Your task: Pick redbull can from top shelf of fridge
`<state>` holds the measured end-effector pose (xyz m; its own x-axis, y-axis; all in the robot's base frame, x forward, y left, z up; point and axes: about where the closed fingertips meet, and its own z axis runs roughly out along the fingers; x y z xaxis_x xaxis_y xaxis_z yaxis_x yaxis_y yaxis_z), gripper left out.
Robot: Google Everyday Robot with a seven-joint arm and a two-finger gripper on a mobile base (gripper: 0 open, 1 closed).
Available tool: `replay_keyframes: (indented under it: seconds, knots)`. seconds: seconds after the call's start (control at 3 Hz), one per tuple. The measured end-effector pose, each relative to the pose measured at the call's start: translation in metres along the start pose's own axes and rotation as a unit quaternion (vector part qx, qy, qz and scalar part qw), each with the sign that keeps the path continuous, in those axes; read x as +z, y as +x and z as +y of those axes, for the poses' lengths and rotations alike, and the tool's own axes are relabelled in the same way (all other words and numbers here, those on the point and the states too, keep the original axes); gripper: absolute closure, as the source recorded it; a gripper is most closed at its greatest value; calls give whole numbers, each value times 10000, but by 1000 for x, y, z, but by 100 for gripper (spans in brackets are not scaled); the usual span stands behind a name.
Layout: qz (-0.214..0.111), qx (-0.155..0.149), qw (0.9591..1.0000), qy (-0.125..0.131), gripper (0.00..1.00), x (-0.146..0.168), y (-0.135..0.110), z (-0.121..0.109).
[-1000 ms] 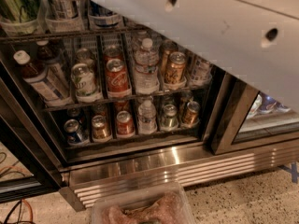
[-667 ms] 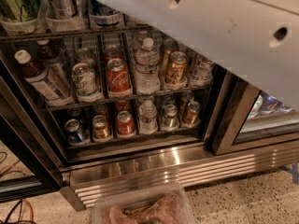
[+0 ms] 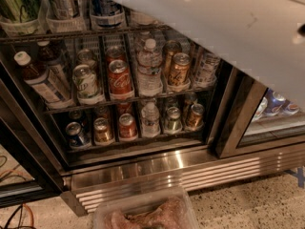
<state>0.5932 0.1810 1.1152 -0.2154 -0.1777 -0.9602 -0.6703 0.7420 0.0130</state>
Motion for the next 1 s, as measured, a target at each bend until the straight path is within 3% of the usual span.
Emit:
replay_keyframes:
  seconds: [1.0]
  knots:
    - [88,100,9999,-38,100,-12,2,-2]
